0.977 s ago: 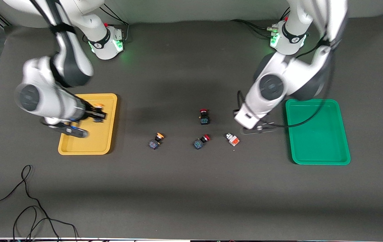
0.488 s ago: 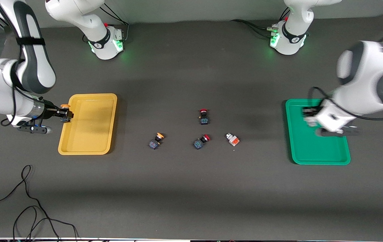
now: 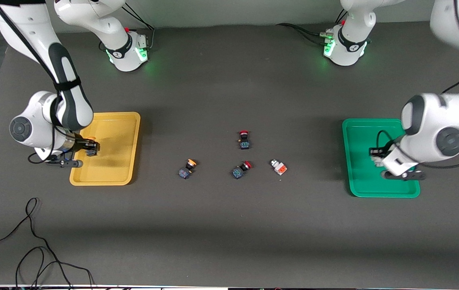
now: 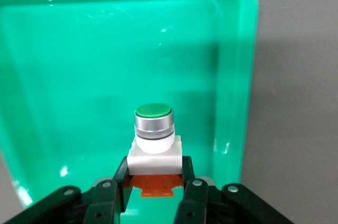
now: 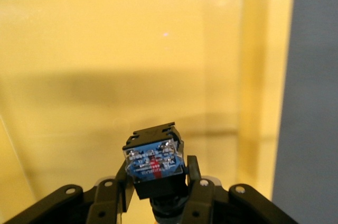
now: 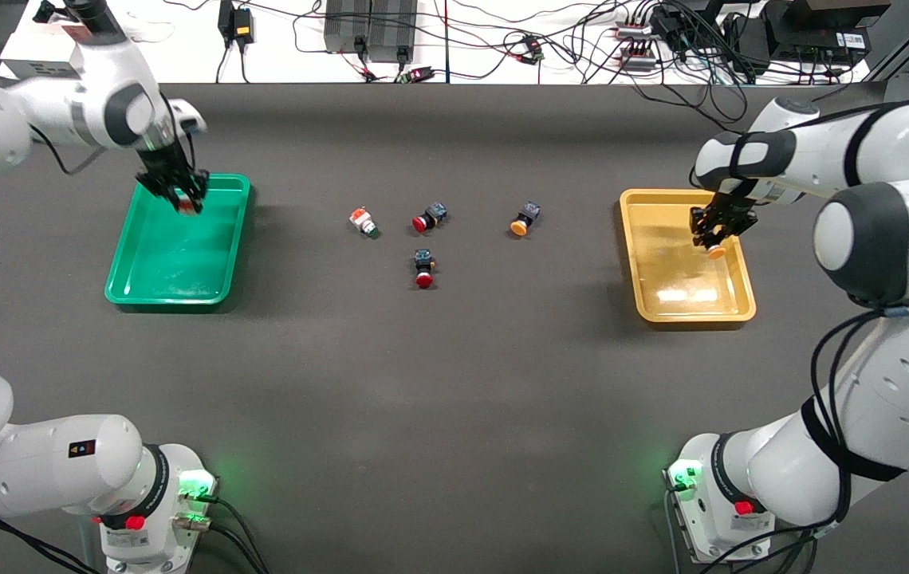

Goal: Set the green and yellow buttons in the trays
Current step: 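Place the yellow button in the yellow tray while the left gripper places the green button, then reach the second yellow button with the right gripper while the left gripper reaches another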

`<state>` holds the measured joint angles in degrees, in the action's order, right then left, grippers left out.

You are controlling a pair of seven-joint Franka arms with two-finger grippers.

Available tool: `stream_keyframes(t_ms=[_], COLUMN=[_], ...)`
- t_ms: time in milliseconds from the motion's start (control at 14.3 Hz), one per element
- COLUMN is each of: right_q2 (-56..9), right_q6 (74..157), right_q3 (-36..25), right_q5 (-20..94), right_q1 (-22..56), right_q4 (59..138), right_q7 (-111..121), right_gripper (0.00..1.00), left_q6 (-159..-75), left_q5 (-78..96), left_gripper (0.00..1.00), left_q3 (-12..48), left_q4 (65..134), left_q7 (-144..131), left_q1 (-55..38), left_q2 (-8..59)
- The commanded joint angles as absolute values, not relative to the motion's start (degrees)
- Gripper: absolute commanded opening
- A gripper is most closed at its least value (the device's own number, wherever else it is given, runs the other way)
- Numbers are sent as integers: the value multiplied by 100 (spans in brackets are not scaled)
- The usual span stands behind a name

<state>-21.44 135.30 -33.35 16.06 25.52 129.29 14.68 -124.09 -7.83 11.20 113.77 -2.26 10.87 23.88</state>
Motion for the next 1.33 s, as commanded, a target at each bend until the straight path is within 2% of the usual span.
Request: stream_keyframes(t_ms=[0,70,209,279,349,488,698,837,1047,1256], right_q2=[-2162,-2145,-2109,-2075,-2031,-2030,-2074,-2223,-2889,-3505], right_q6=[13500,13483,13177,12609,11881,10876,10390,10423,10572,11422], right_q3=[-3384,-3384,-3393,-3384,-3366,-3357,-3331,-3331,-3340,-3288], right_q5=[1854,1854,1863,1863,1863,1863,2082,2633,3505,3568], right_q1=[2593,2601,2619,2637,2680,2908,3434,3900,4481,4938], right_q4=[12806,12797,12570,12238,11843,11078,10408,10109,9345,9141], right_q7=[1758,1723,1522,1225,856,275,-875,-1762,-2827,-3278], right_gripper=[89,100,100,100,100,100,100,100,100,100], left_q6=[-12708,-12718,-12700,-12596,-12429,-11650,-10427,-10021,-10054,-10159], left_q5=[-932,-932,-975,-976,-976,-941,-809,-547,-325,-334], left_gripper=[31,37,82,93,97,99,99,99,99,99], left_q3=[1195,1195,1195,1195,1204,1213,1257,1283,1301,1310], left_q4=[11364,11356,11312,11259,11154,10734,9829,9284,8887,8675], left_q7=[-193,-193,-167,-158,-123,35,-61,-184,-1139,-1906], left_q1=[1230,1222,1230,1230,1239,1248,1178,1090,556,-296], left_q2=[2627,2689,2742,2690,2594,2357,2040,2004,2048,2179])
